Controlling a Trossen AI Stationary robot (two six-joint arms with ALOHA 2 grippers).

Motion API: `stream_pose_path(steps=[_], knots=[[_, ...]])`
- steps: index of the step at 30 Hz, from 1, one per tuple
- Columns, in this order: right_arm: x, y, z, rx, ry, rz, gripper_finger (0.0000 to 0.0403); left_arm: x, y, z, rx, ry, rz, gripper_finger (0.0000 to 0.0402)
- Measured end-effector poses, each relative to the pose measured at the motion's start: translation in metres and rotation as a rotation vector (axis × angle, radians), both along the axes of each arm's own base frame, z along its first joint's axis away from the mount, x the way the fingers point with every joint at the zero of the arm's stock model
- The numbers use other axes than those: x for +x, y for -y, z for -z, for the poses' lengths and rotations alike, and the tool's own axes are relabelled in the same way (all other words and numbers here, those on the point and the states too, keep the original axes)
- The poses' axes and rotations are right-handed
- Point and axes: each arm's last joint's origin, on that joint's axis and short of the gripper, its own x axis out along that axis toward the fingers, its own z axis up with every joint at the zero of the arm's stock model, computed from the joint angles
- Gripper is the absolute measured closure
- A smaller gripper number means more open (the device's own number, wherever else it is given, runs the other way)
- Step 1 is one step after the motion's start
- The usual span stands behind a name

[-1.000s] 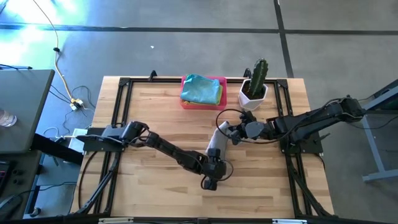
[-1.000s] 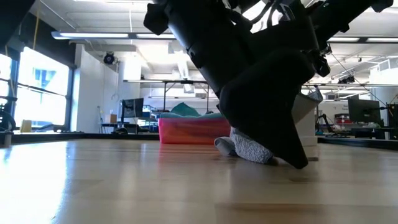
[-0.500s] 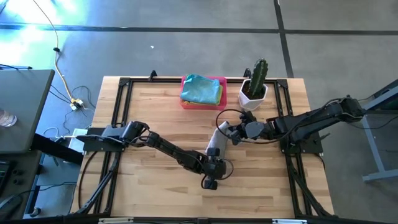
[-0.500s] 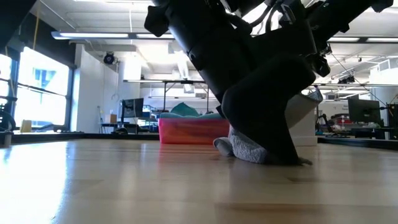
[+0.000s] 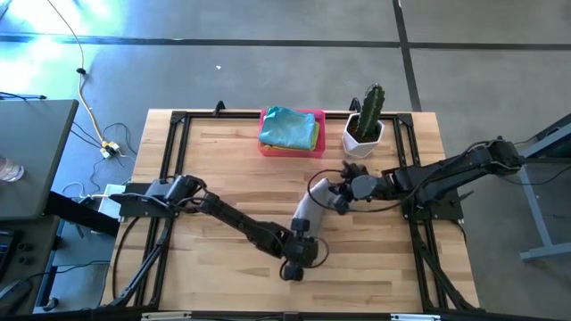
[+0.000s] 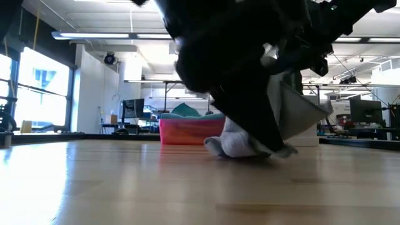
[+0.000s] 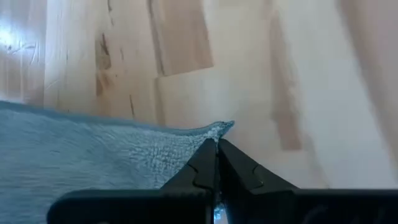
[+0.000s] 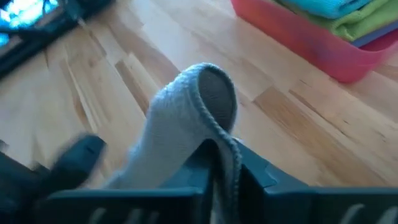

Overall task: Fold microfiber towels
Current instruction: Fold the gray microfiber cloth on the table

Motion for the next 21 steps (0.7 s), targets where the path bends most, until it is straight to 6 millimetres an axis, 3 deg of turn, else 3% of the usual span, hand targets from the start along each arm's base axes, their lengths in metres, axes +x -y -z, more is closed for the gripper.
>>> stream_pose_path(steps=[9,15,21], knots=[[-0.008,-0.002,0.009,-0.026,-0.159,-0.164,0.0228,-0.017,0.005,-0.018,-0.076,-0.099,-0.039,0.0401],[-0.018,-0.008,0.016,-0.098,-0.299,-0.317,0.0211,-0.021,0.006,-0.024,-0.133,-0.131,-0.014,0.0401],[-0.025,-0.016,0.019,-0.255,-0.390,-0.503,0.0211,-0.026,0.004,-0.054,-0.152,-0.078,0.010,0.0401]])
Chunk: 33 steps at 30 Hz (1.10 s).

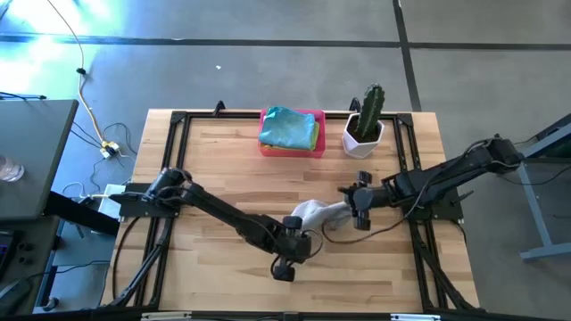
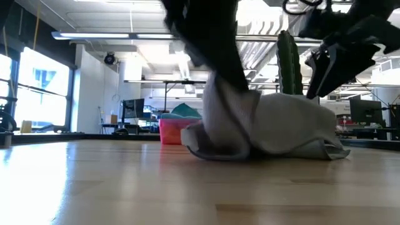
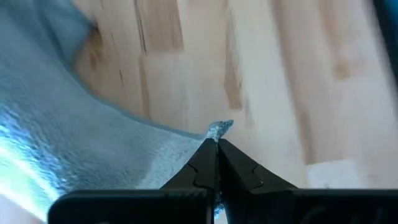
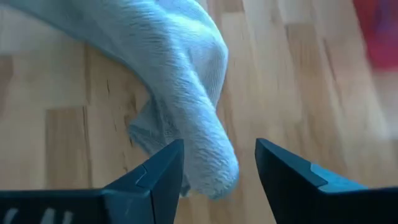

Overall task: Fold microfiber towels
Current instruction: Fold the gray microfiber cloth on the table

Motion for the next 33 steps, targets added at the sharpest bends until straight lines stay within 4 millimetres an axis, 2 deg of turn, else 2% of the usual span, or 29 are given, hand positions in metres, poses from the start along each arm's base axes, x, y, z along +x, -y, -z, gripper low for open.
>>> stream_pose_path(steps=[4,8,13,17,20,24,33], knots=[[0.000,-0.009,-0.002,-0.099,0.022,-0.136,0.0211,-0.005,-0.004,-0.031,-0.003,0.081,0.001,0.0401],[0.003,-0.024,-0.007,-0.080,0.120,-0.207,0.0211,-0.009,-0.014,-0.051,0.017,0.139,-0.040,0.0401],[0.003,-0.048,-0.015,-0.043,0.251,-0.283,0.0211,-0.012,-0.037,-0.075,0.042,0.208,-0.118,0.0401],[-0.001,-0.063,-0.015,-0.123,0.301,-0.270,0.0211,-0.015,-0.056,-0.090,0.036,0.248,-0.176,0.0401],[0.000,-0.070,-0.007,-0.177,0.289,-0.212,0.0211,-0.016,-0.067,-0.098,0.028,0.272,-0.215,0.0401],[0.006,-0.077,0.014,-0.239,0.237,-0.145,0.0211,-0.016,-0.078,-0.103,0.026,0.290,-0.241,0.0401],[0.015,-0.080,0.064,-0.347,0.061,-0.053,0.0211,-0.015,-0.088,-0.104,0.009,0.294,-0.265,0.0401]])
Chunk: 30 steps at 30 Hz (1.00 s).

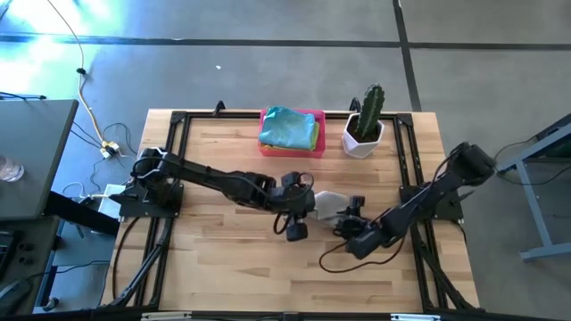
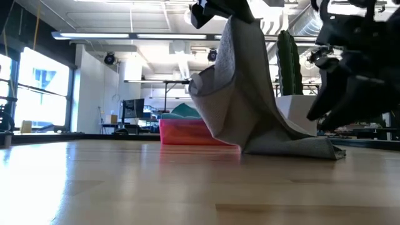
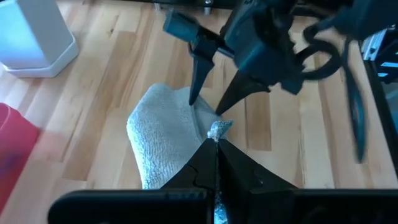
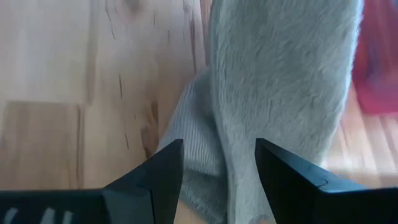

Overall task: Fold microfiber towels
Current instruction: Fold the gray microfiber cloth on the table

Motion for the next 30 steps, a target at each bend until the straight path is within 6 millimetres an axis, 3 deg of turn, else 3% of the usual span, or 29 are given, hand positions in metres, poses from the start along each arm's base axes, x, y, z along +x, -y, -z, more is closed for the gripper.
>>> stream_pose_path(steps=[6,13,23,30], knots=[[-0.002,0.002,0.013,-0.022,-0.060,0.052,0.0211,-0.002,-0.002,-0.003,-0.013,0.008,0.008,0.0401],[-0.007,0.008,0.015,-0.057,-0.088,0.114,0.0211,-0.008,-0.001,-0.017,-0.026,0.042,0.024,0.0401],[-0.002,0.016,0.014,-0.048,-0.053,0.180,0.0211,-0.012,0.000,-0.026,-0.034,0.070,0.054,0.0401],[0.008,0.010,0.011,0.025,0.040,0.169,0.0211,-0.012,0.000,-0.025,-0.027,0.063,0.064,0.0401]])
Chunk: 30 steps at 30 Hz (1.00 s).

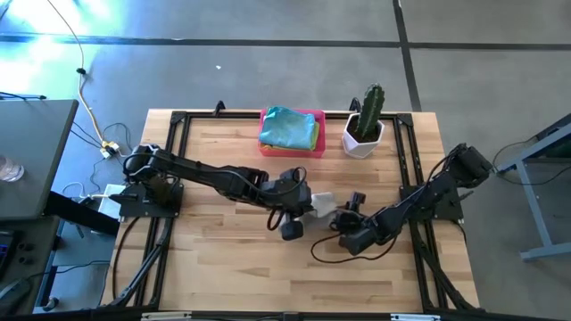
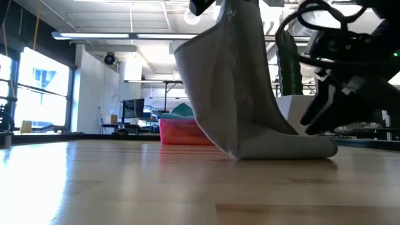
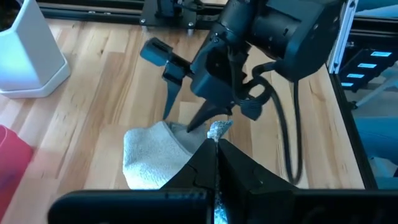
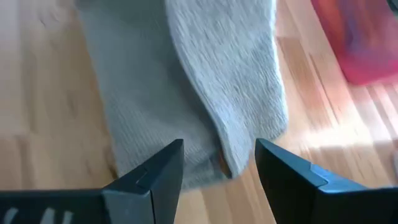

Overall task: Fold microfiber towels
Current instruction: Fold the gray microfiber cloth on the table

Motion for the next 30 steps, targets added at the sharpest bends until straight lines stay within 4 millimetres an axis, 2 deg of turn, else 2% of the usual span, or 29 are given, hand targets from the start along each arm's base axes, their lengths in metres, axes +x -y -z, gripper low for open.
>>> stream_pose_path(steps=[6,10,17,23,26,30], knots=[[0.010,-0.006,-0.005,0.029,0.095,-0.046,0.0211,0.000,0.000,0.000,0.006,0.001,0.005,0.0401],[0.014,0.000,-0.005,0.006,0.118,-0.010,0.0211,0.001,0.000,-0.001,0.004,0.014,0.006,0.0401],[0.023,0.014,0.012,-0.071,0.036,0.023,0.0211,0.002,0.005,-0.003,0.013,0.038,0.040,0.0401],[0.023,0.023,0.017,-0.106,-0.020,0.040,0.0213,0.001,0.008,-0.002,0.016,0.028,0.047,0.0401],[0.023,0.025,0.018,-0.111,-0.031,0.046,0.0234,0.001,0.008,-0.002,0.021,0.025,0.051,0.0401],[0.023,0.025,0.018,-0.103,-0.034,0.044,0.0291,0.001,0.008,-0.002,0.029,0.024,0.058,0.0401]])
